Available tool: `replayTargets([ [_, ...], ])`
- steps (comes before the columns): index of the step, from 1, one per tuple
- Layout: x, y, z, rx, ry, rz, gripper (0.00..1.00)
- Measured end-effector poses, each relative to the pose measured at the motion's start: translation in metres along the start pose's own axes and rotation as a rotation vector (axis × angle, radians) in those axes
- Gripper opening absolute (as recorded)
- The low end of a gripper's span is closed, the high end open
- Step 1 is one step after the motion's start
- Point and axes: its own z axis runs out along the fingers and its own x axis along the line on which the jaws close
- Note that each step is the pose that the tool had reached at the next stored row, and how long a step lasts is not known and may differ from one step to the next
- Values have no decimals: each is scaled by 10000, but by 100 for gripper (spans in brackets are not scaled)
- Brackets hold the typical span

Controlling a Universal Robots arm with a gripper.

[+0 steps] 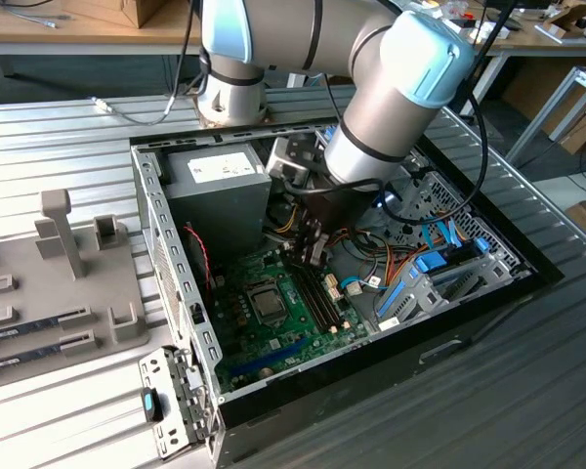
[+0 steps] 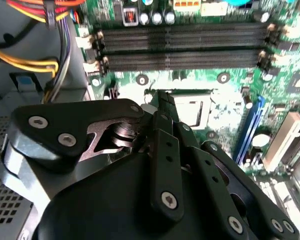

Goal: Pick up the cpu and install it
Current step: 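Install the first cpu locking lever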

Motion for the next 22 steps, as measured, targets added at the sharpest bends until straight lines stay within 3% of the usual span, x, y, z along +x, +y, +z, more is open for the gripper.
replayTargets([
  [5,5,6,0,8,9,-60,11],
  [9,5,6,0,20,52,-688,11],
  [11,4,6,2,-42,-40,-959,11],
  [13,4,5,4,-199,-258,-1167,11],
  [14,4,5,4,-403,-532,-1266,11],
  [16,4,5,5,-588,-798,-1376,11],
  [17,4,5,5,-639,-863,-1534,11],
  [18,3,6,6,-652,-866,-1679,11],
  [20,4,5,7,-644,-763,-2211,11],
  [22,17,24,13,-638,-718,-2437,11],
])
